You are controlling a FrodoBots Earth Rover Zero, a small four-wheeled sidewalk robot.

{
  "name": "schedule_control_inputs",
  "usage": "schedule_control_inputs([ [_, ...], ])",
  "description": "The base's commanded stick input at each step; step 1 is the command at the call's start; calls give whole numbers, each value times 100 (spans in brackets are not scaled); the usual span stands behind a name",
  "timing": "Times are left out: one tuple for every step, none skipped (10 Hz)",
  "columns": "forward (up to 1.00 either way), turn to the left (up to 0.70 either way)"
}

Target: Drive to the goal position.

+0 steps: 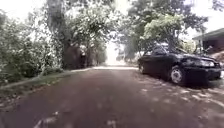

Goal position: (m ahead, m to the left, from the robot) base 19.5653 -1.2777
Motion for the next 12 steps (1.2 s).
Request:
schedule_control_inputs([
  [100, 0],
  [100, 0],
  [100, 0],
  [100, 0],
  [100, 6],
  [100, 27],
  [100, 27],
  [100, 27],
  [100, 7],
  [100, 0],
  [100, 0],
  [100, 0],
])
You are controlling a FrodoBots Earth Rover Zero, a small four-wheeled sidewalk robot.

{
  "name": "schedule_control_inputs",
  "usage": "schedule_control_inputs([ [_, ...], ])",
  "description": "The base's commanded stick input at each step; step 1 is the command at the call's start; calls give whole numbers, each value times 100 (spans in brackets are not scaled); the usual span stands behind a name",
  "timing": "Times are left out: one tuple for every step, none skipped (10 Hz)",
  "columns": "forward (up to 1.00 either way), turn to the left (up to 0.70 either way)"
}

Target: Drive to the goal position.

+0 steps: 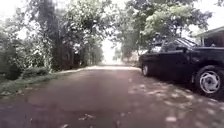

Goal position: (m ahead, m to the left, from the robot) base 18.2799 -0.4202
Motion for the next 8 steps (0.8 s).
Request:
schedule_control_inputs([
  [100, 0],
  [100, 0],
  [100, 15],
  [100, 27],
  [100, 22],
  [100, 14],
  [100, 6],
  [100, 0],
])
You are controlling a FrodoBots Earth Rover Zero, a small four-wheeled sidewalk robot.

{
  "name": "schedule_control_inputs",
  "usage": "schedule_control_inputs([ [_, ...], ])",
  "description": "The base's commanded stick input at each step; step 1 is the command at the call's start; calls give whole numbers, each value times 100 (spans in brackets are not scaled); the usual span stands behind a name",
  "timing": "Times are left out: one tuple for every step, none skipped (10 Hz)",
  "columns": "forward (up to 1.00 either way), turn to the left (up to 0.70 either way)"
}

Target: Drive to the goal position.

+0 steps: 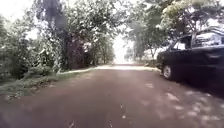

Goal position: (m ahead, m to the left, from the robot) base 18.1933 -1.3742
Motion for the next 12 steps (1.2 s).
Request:
schedule_control_inputs([
  [100, 0],
  [100, 0],
  [100, 0],
  [100, 0],
  [100, 0],
  [100, 0],
  [100, 0],
  [100, 0],
  [100, 0],
  [100, 0],
  [100, 0],
  [100, 0],
])
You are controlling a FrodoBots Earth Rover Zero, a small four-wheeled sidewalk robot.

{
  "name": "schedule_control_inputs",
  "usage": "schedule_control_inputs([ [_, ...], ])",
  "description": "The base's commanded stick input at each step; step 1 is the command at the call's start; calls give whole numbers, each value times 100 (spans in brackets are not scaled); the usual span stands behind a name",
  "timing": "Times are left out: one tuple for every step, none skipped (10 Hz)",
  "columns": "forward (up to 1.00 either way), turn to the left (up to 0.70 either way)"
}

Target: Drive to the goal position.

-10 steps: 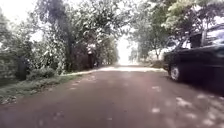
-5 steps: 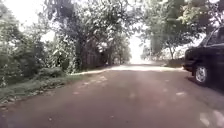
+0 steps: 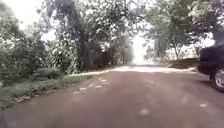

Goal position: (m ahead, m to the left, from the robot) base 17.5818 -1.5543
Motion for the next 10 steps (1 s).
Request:
schedule_control_inputs([
  [100, 0],
  [100, -23],
  [100, -27],
  [100, -27],
  [100, -27],
  [100, -24],
  [100, -15],
  [100, -7],
  [100, 0],
  [100, 0],
])
